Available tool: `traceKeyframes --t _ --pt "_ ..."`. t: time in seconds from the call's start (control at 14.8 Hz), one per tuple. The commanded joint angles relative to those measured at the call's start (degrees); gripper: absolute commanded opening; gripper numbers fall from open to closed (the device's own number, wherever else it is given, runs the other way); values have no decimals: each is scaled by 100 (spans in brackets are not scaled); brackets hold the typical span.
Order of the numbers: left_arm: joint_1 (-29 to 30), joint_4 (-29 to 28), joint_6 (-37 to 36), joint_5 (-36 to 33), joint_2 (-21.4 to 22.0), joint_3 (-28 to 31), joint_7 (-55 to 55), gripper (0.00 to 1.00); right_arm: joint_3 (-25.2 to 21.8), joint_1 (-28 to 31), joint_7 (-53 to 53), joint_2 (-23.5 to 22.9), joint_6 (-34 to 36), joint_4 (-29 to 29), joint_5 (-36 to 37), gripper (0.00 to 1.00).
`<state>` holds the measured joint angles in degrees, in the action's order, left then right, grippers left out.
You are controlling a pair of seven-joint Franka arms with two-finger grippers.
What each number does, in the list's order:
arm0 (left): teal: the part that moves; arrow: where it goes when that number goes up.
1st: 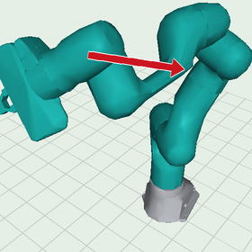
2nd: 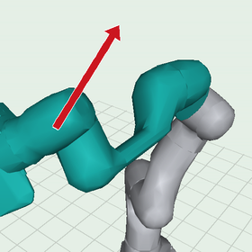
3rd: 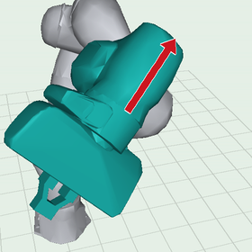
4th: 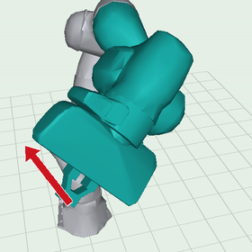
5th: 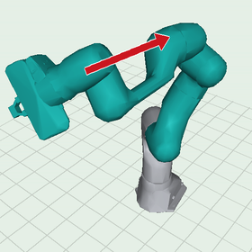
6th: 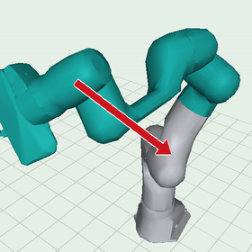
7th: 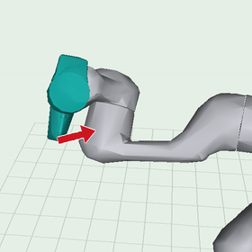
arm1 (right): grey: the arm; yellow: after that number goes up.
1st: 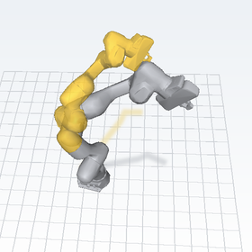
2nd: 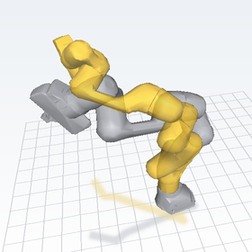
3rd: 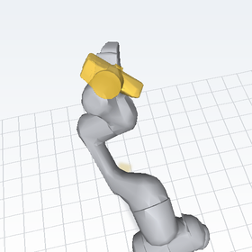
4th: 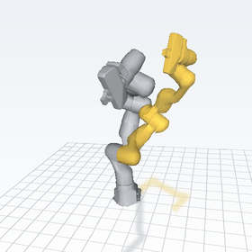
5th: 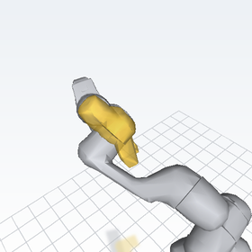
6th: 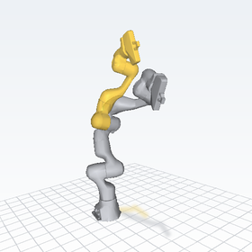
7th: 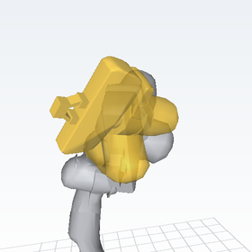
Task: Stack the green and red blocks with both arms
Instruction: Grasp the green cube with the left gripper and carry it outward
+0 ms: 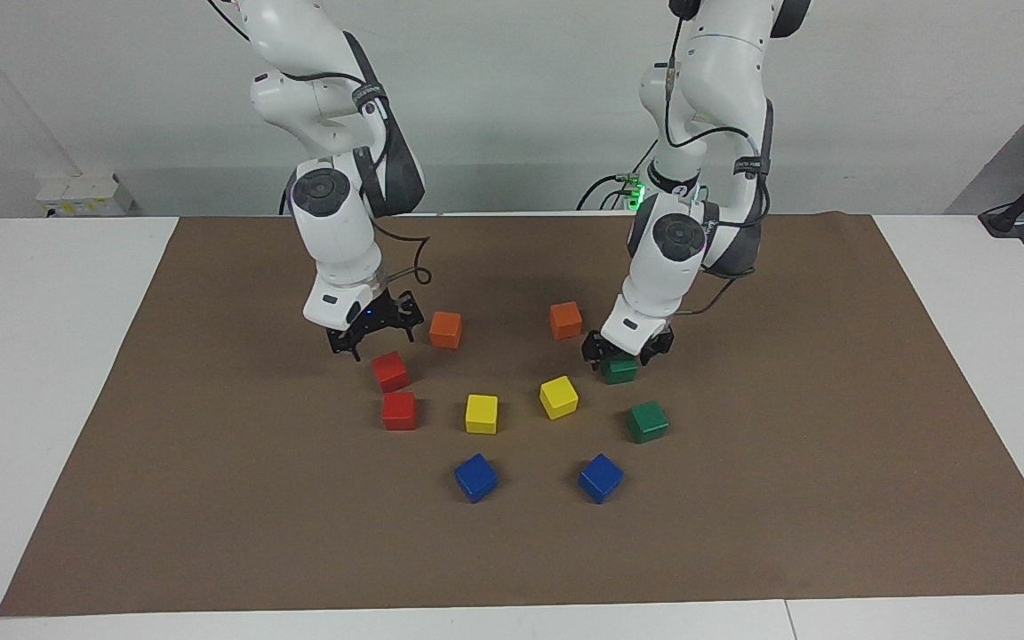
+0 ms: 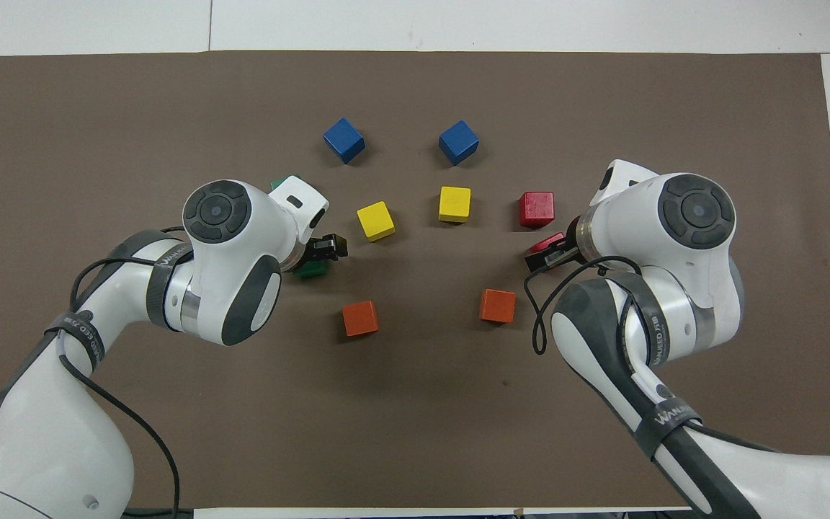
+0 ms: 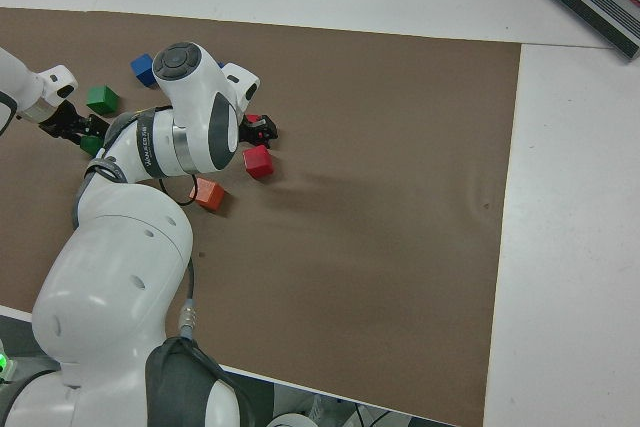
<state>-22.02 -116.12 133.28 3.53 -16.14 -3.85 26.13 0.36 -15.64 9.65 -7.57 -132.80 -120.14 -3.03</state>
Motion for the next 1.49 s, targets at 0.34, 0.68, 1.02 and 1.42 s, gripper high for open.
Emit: traceKeyframes --t 0.34,0.68,1.02,1.42 --pt "-127 -69 445 25 -170 59 172 51 25 61 301 -52 -518 -317 -93 100" --pt "47 71 95 -115 13 94 76 0 25 52 380 -78 -861 -589 -93 100" --pt "1170 212 -1030 -115 708 95 -1019 0 25 8 249 -183 -756 -546 -93 100" --pt "3245 19 -892 -115 788 95 -3752 0 25 69 72 -570 0 -45 -93 100"
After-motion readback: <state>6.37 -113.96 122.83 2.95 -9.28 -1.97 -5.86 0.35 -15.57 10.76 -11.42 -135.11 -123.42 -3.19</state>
